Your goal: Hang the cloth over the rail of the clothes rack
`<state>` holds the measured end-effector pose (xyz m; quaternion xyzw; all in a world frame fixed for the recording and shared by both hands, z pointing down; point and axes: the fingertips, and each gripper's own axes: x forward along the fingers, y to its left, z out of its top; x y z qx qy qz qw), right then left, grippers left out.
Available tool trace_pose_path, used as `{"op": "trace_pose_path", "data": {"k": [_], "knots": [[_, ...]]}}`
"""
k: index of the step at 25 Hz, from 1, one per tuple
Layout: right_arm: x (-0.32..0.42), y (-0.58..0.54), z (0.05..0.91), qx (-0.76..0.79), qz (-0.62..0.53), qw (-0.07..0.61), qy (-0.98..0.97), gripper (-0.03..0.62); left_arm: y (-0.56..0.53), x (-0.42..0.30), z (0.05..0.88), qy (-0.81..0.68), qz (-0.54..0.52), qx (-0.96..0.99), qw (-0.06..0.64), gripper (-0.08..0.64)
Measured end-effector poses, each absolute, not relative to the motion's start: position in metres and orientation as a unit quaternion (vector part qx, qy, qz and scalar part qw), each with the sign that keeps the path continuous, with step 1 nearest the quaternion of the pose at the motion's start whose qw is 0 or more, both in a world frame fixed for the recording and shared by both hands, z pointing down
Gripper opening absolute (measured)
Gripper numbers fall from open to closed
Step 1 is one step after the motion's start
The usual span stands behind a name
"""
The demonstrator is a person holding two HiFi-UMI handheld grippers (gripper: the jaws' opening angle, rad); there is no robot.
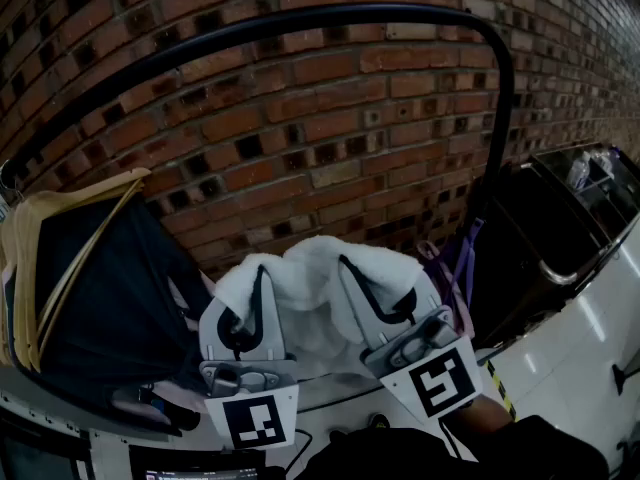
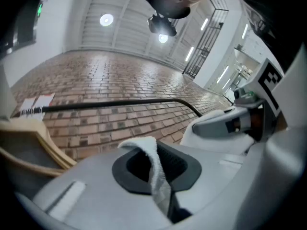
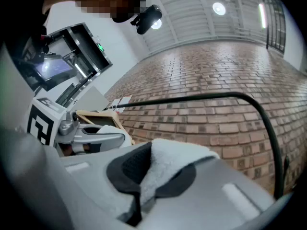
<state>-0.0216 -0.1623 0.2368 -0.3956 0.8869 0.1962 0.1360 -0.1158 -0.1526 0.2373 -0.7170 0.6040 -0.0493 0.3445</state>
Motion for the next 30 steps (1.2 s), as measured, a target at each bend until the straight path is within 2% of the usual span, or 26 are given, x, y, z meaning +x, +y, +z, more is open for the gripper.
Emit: {"op": "trace_pose_path", "data": {"k": [4,9,12,16,18,22,26,28,30], "knots": [[-0.005,-0.154,0.189,-0.393,0.26,0.142,0.871,0.011,-0.137,-0.127,0.173,0.603,-0.035,-0.683,0.41,0.017],[0.016,-0.145,0.106,-0.381,0.364,0.177,0.831,0.011,-0.116,-0.114,0.075,0.557,-0.013,-0.641,0.528,0.017],[0.019,-0.133,0.051,-0.362,0.428,0.193,0.805,0.011,-0.104,-0.114,0.019,0.54,-0.001,-0.62,0.57,0.017],[0.012,-0.137,-0.012,-0.355,0.516,0.175,0.76,0.011,-0.101,-0.126,-0.048,0.539,-0.026,-0.558,0.63,0.017],[0.012,-0.156,-0.041,-0.368,0.528,0.151,0.75,0.011,-0.112,-0.136,-0.079,0.559,-0.051,-0.524,0.641,0.017],[0.0,-0.196,-0.108,-0.397,0.528,0.121,0.741,0.011,-0.147,-0.165,-0.139,0.624,-0.074,-0.479,0.613,0.017],[-0.033,-0.256,-0.151,-0.388,0.572,0.033,0.722,0.011,-0.216,-0.179,-0.174,0.625,-0.149,-0.445,0.624,0.017],[-0.054,-0.308,-0.129,-0.365,0.544,-0.073,0.752,0.011,-0.279,-0.189,-0.146,0.594,-0.264,-0.487,0.584,0.017],[-0.075,-0.355,-0.075,-0.307,0.495,-0.215,0.784,0.011,-0.339,-0.198,-0.083,0.517,-0.407,-0.555,0.508,0.017]]}}
